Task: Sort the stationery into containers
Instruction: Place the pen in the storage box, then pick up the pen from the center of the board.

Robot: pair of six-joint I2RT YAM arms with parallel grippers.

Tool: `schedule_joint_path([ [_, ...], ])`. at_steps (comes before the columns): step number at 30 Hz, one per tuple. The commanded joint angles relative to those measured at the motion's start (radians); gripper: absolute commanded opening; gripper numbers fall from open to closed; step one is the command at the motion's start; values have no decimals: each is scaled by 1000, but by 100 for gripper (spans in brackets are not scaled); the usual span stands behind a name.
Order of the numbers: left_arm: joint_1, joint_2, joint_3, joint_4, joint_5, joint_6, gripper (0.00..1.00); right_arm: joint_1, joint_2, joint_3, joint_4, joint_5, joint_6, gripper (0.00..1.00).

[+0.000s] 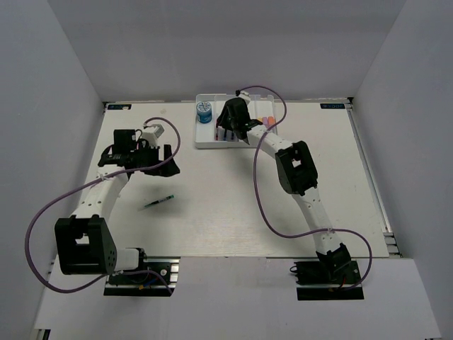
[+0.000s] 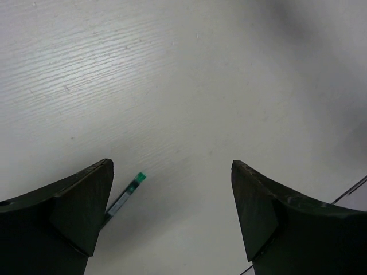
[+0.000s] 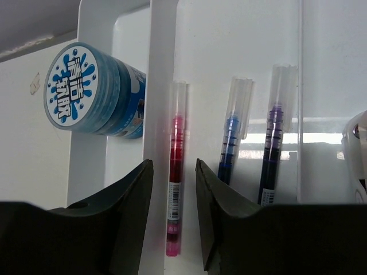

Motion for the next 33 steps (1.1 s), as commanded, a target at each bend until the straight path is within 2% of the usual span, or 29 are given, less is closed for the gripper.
schedule_joint_path([
  [1, 7, -3, 86, -207, 14, 329, 92, -4, -94, -11, 46, -6, -41, 42],
  [2, 7, -26, 88, -242, -1, 463, 91, -6, -138, -34, 48, -12, -54, 42],
  [5, 7, -125, 4, -311, -114, 682, 87, -17, -250, -94, 37, -55, -131, 42],
  [6, 7, -153, -62, -308, -190, 711, 86, -18, -280, -114, 34, -85, -153, 42],
  [10, 7, -238, -211, -305, -311, 842, 84, -38, -456, -264, 31, -156, -271, 46],
  [13, 7, -244, -263, -275, -337, 848, 82, -52, -628, -387, 8, -240, -389, 46],
  [19, 30, -169, -292, -175, -369, 860, 80, -86, -862, -599, -115, -516, -625, 48],
  [23, 99, -100, -266, -199, -323, 942, 78, -95, -985, -741, -148, -598, -731, 47],
  [25, 125, -43, -250, -218, -299, 1000, 76, -98, -999, -755, -168, -619, -745, 44],
  [33, 243, 191, -90, -303, -171, 1103, 52, -113, -1018, -785, -199, -716, -780, 37],
])
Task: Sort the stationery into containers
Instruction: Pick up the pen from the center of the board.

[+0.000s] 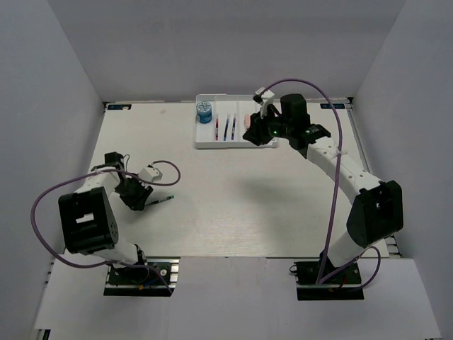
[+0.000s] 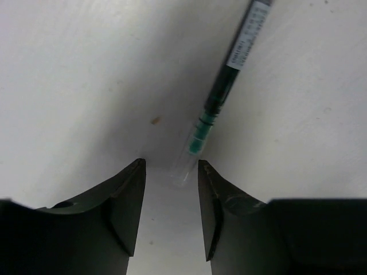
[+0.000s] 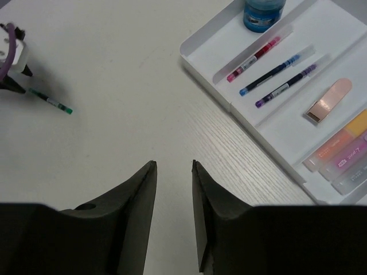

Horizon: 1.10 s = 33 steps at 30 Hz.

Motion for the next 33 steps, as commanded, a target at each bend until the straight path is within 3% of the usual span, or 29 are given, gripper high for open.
schedule_joint_path([
  [1, 42, 49, 76, -53, 99, 84, 51, -7, -37, 6, -11, -82, -53, 36],
  [5, 54, 80, 75, -39, 136, 113, 47, -5, -46, 0, -35, -154, -113, 37],
  [10, 54, 62, 10, -22, 162, 132, 34, 4, -58, -5, -112, -223, -245, 36],
  [17, 54, 57, 44, -116, 272, 131, 15, 33, -93, -46, -178, -191, -460, 34],
  [21, 36, 25, 94, -226, 352, 125, 14, 58, -130, -101, -161, -167, -537, 33],
  [26, 27, 66, 248, -434, 548, 93, 6, 101, -231, -222, -72, -144, -639, 34],
  [30, 5, 180, 373, -626, 711, 75, 4, 153, -305, -335, -34, -154, -861, 33],
  [33, -39, 209, 430, -639, 742, -23, 2, 223, -298, -304, -69, -171, -978, 29],
])
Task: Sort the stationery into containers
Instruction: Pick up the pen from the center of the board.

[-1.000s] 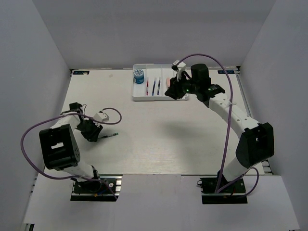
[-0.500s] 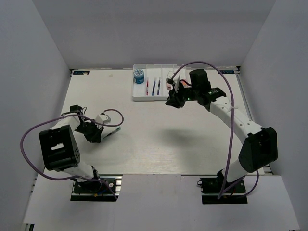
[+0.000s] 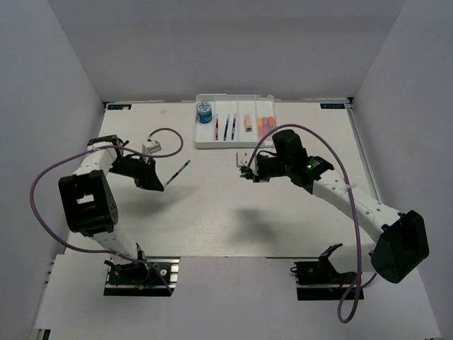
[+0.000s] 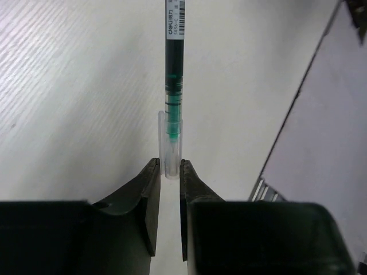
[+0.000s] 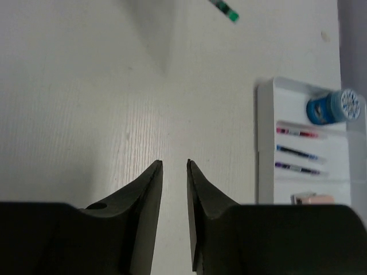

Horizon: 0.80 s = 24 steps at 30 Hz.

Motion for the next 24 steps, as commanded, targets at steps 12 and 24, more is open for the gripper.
schedule_joint_path([
  [12, -272, -113, 40, -156, 165, -221, 2, 299, 245, 219, 49, -51, -524, 28],
  [24, -364, -127, 57, -153, 146, -255, 2, 348, 267, 209, 55, 32, -590, 37],
])
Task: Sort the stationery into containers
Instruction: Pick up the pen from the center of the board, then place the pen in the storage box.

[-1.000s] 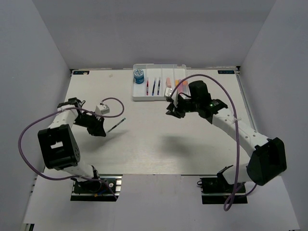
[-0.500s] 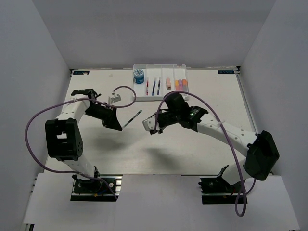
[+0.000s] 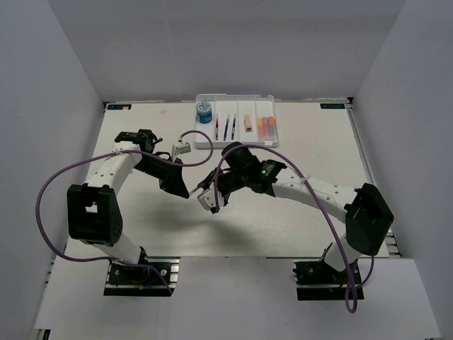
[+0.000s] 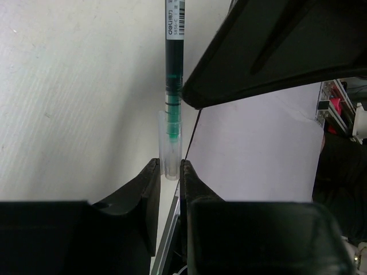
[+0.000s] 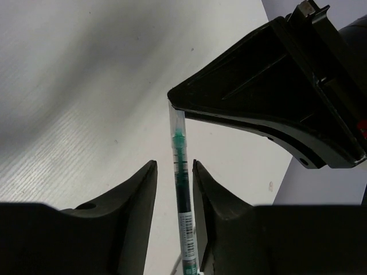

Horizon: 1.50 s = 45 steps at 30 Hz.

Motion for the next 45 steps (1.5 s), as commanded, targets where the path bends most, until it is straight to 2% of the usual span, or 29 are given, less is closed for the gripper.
schedule_joint_path([
  [1, -21, -26, 11, -57, 32, -5, 2, 8, -17, 19, 24, 22, -34, 38],
  [6, -43, -32, 7, -45, 29, -19, 2, 8, -11, 17, 9, 70, -52, 38],
  [15, -52, -44, -3, -28, 25, -34, 2, 5, -26, -36, -20, 116, -104, 29],
  [18, -52, -44, -6, -26, 31, -31, 2, 2, -28, -42, -26, 117, -109, 25],
  [19, -52, -46, -7, -28, 37, -26, 2, 3, -29, -42, -26, 117, -112, 18],
  [23, -52, -96, -30, 58, 28, -89, 38, 0, -29, -42, -26, 114, -106, 2],
  [25, -52, -135, -38, 122, 16, -178, 80, 0, -44, -65, -8, 111, -97, 0],
  [26, -52, -179, -39, 197, 3, -210, 97, -1, -52, -78, -2, 111, -98, 0],
  [27, -52, -204, -39, 278, -1, -273, 98, 0, -67, -102, 9, 111, -95, 0],
  [28, -40, -228, -39, 279, -3, -307, 98, 0, -75, -110, 9, 111, -92, 0],
  [31, -40, -326, -49, 498, -36, -448, 98, -1, -96, -139, 13, 114, -51, 0],
  [33, -29, -359, -55, 575, -115, -581, 98, -4, -98, -145, 71, 136, 44, 0],
  [34, -29, -354, -50, 604, -135, -605, 98, -10, -90, -121, 101, 151, 192, 0],
  [37, -17, -348, -64, 679, -210, -710, 98, -49, -9, -40, 154, 197, 468, 0],
  [38, -6, -354, -76, 710, -239, -744, 98, -62, 53, 44, 153, 220, 679, 0],
  [41, 3, -412, -130, 865, -386, -880, 98, -142, 177, 202, 116, 255, 993, 0],
  [42, 3, -431, -157, 905, -484, -949, 98, -203, 208, 233, 112, 266, 1178, 0],
  [44, 3, -486, -185, 1018, -582, -1016, 98, -251, 279, 283, 116, 313, 1338, 0],
  [45, 3, -498, -202, 1047, -665, -1069, 98, -289, 296, 310, 148, 336, 1494, 0],
])
